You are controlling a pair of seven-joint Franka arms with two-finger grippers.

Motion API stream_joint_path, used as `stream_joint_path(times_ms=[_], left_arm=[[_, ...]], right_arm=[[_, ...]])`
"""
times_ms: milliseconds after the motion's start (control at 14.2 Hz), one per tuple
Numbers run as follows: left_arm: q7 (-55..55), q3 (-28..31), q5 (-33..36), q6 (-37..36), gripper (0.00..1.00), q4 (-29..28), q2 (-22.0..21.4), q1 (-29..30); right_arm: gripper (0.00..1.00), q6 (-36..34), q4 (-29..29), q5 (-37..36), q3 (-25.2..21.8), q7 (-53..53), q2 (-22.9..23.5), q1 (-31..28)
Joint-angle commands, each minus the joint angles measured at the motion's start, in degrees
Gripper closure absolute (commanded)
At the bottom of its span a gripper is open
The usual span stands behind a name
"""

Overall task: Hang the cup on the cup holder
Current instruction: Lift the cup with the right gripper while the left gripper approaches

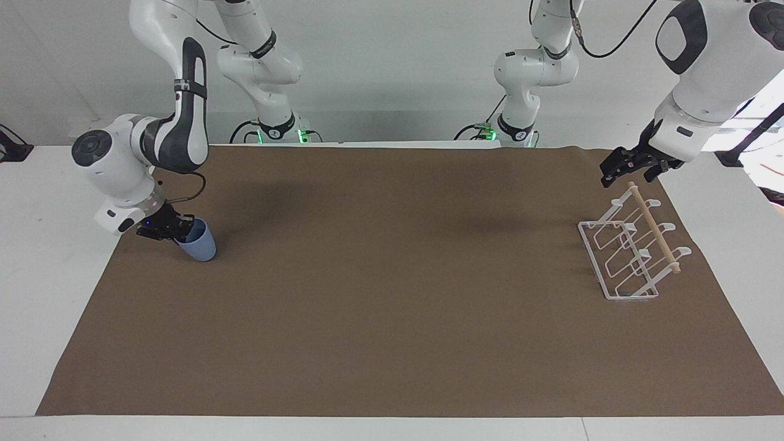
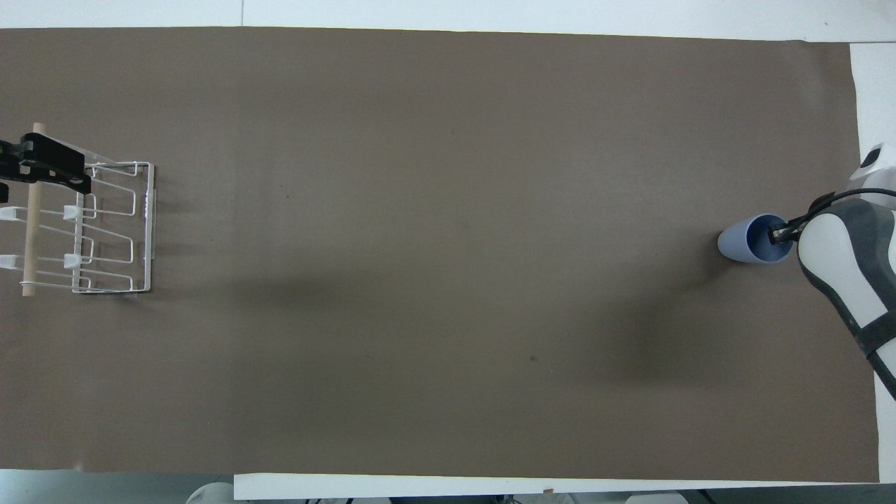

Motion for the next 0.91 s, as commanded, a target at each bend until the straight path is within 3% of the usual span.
stream_joint_path(times_ms=[0,211,351,632,843], left_arm=[[-3.15,-0.09,0.42,0.3,0.0,-6.31,-4.13,0.32],[-18.59,-0.17,-0.72,0.3,0.0,-7.9,-5.01,0.32],[-26.6,-0.17,-4.48,1.35,0.0,-8.61,-5.45,0.06],[-48.56,-1.05,-11.44,2.58,0.0,-6.94,-4.75,-2.3],[-65.96,-1.14,-14.85,5.56,0.0,-6.41,-4.49,-7.84]], right_arm=[[1.0,-11.87,7.17,2.38,2.17,-1.48,-0.77,0.83],[1.0,-20.42,12.9,12.2,5.07,-1.13,-1.21,1.46],[1.0,-23.85,12.65,22.72,5.87,-0.44,-1.74,1.72],[1.0,-25.54,12.65,41.89,5.87,15.08,-2.09,6.37],[1.0,-24.05,12.65,47.73,5.87,22.51,-2.18,12.6]])
